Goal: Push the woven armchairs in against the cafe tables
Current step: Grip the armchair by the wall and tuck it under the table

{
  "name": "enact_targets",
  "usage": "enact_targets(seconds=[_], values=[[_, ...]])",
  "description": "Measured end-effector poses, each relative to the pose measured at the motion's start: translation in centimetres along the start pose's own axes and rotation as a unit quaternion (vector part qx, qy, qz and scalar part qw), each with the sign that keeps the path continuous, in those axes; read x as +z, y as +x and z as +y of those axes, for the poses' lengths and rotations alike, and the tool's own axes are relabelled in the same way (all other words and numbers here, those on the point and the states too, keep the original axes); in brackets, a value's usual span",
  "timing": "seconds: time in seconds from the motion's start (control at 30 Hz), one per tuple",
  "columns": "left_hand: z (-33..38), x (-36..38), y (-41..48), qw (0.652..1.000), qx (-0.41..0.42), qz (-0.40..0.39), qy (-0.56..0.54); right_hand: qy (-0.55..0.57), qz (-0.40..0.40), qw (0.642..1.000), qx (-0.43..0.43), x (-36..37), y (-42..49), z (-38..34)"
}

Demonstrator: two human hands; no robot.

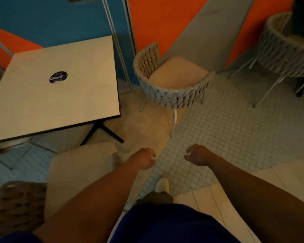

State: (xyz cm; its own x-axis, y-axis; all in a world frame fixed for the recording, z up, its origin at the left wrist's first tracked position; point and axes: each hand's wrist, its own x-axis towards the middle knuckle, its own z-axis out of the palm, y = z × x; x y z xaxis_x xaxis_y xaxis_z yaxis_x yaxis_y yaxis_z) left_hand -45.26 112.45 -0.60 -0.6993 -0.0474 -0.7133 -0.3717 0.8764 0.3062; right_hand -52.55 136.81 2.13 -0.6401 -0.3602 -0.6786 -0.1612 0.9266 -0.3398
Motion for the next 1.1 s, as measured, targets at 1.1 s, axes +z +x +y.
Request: enact_targets(seconds=[1.1], values=[[2.1,-34.8,41.2,0.873,-0.196,0.177,-0.411,0.73,0.067,0.621,0.276,-19.0,37.2,-4.3]])
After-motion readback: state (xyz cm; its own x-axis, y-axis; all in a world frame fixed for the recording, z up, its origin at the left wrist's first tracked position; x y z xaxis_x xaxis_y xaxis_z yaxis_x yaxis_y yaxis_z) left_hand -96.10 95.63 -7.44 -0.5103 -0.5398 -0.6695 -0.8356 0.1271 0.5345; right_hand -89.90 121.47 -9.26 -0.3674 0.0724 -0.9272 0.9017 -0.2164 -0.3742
